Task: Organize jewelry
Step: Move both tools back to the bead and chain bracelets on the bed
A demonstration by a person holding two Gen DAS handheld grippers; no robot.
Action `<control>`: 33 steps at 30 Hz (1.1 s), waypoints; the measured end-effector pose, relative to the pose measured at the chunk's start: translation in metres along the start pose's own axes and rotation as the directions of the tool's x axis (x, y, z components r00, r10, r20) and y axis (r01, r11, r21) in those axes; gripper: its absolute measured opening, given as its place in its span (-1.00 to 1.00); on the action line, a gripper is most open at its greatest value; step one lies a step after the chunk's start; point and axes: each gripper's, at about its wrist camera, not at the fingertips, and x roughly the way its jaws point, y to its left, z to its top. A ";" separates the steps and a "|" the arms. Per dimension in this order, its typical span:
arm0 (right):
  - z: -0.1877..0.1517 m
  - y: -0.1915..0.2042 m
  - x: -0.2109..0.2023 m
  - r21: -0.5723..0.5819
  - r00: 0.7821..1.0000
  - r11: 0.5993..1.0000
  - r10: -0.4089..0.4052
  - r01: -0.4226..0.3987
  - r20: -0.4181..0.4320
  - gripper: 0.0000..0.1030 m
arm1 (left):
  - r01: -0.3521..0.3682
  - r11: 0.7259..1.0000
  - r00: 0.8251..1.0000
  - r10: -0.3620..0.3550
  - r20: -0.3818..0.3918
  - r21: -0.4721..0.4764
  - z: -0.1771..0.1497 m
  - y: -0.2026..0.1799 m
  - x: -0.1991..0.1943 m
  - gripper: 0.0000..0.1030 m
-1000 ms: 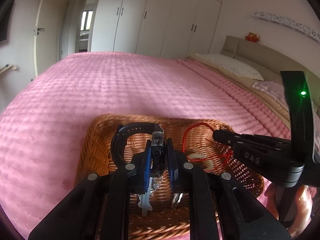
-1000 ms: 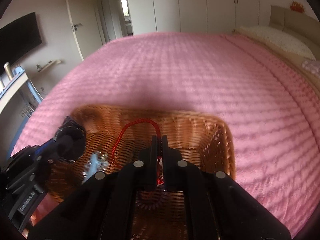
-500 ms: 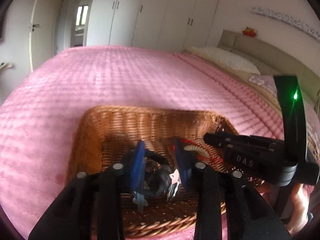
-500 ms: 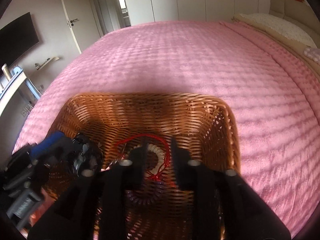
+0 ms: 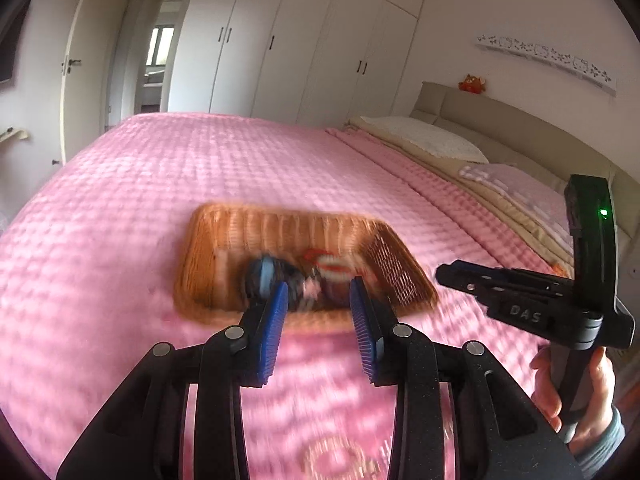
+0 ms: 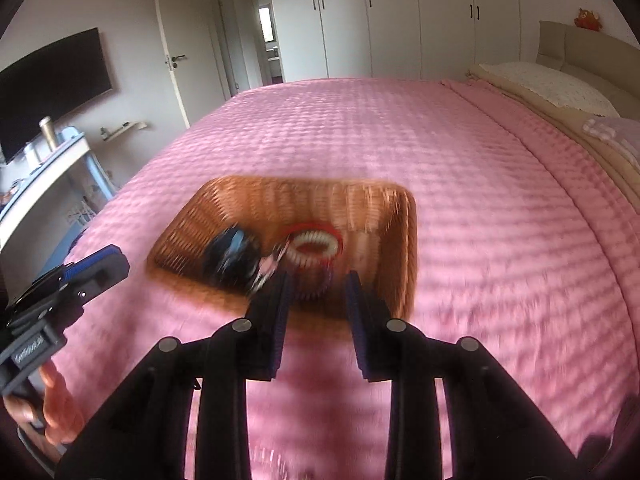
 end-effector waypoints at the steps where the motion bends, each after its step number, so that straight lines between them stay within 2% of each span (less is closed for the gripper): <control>1: -0.012 0.001 -0.008 0.002 1.000 1.000 0.008 -0.008 -0.002 -0.50 | -0.006 1.000 1.000 0.006 -0.009 -0.001 -0.007 -0.002 -0.005 -0.39; 6: -0.068 0.012 -0.027 0.007 0.995 0.998 0.069 -0.069 -0.069 -0.50 | -0.040 0.999 0.998 0.040 -0.057 0.003 -0.047 -0.007 -0.025 -0.38; 10: -0.109 0.021 -0.033 0.017 0.983 0.993 0.118 -0.117 -0.139 -0.50 | -0.049 0.999 0.994 0.047 -0.103 -0.020 -0.070 -0.003 -0.027 -0.39; 17: -0.141 0.018 -0.008 0.086 0.958 0.988 0.146 -0.129 -0.245 -0.50 | -0.091 0.995 0.978 0.081 -0.194 -0.046 -0.094 0.008 -0.004 -0.38; 22: -0.139 0.010 0.009 0.124 0.964 0.989 0.112 -0.084 -0.243 -0.50 | -0.102 0.994 0.964 0.088 -0.249 -0.044 -0.103 0.013 0.015 -0.38; 29: -0.130 0.028 0.028 -0.007 0.979 1.000 -0.009 0.008 -0.205 -0.50 | -0.114 0.994 0.952 0.108 -0.287 -0.003 -0.109 0.010 0.032 -0.38; 31: -0.131 0.036 0.031 -0.053 0.981 0.998 -0.049 0.040 -0.188 -0.51 | -0.122 0.992 0.950 0.123 -0.287 0.023 -0.111 0.006 0.033 -0.33; 33: -0.132 0.039 0.030 -0.078 0.982 0.996 -0.063 0.049 -0.179 -0.63 | -0.125 0.991 0.949 0.136 -0.284 0.055 -0.113 0.000 0.033 -0.27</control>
